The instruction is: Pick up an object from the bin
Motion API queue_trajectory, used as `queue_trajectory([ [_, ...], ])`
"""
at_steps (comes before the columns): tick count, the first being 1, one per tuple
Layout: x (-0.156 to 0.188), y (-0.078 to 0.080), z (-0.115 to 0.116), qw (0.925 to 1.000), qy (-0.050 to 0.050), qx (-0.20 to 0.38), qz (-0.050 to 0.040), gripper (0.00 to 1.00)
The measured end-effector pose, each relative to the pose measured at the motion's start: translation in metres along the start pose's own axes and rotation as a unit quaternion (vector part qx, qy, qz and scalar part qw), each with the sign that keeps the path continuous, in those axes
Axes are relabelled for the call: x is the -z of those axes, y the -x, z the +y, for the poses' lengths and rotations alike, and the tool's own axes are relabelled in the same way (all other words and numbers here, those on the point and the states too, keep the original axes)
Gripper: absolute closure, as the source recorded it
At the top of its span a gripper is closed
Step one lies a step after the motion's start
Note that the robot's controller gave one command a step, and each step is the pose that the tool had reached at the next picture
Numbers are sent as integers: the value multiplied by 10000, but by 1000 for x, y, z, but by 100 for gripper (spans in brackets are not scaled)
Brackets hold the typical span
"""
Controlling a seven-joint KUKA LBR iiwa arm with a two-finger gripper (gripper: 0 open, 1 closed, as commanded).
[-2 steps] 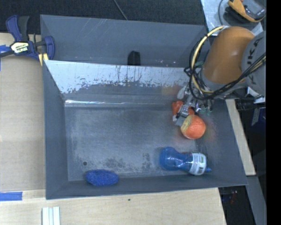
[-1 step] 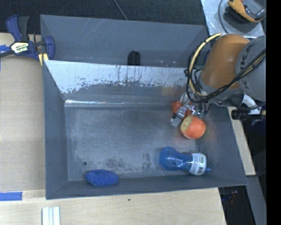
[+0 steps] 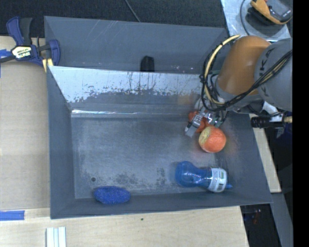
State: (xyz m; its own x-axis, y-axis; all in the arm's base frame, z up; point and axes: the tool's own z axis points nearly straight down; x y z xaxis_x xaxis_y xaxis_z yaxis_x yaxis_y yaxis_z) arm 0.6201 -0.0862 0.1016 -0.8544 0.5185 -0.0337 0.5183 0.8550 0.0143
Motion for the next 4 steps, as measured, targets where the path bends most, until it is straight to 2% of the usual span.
queue_trajectory([
  [1, -9, -9, -17, 9971, -10, -764, 10, 0],
  [2, 113, 4, -26, 9995, 8, -324, -21, 100],
  [3, 113, 4, -26, 9995, 6, -322, -15, 100],
  [4, 97, -28, -46, 9994, 7, -335, -32, 100],
])
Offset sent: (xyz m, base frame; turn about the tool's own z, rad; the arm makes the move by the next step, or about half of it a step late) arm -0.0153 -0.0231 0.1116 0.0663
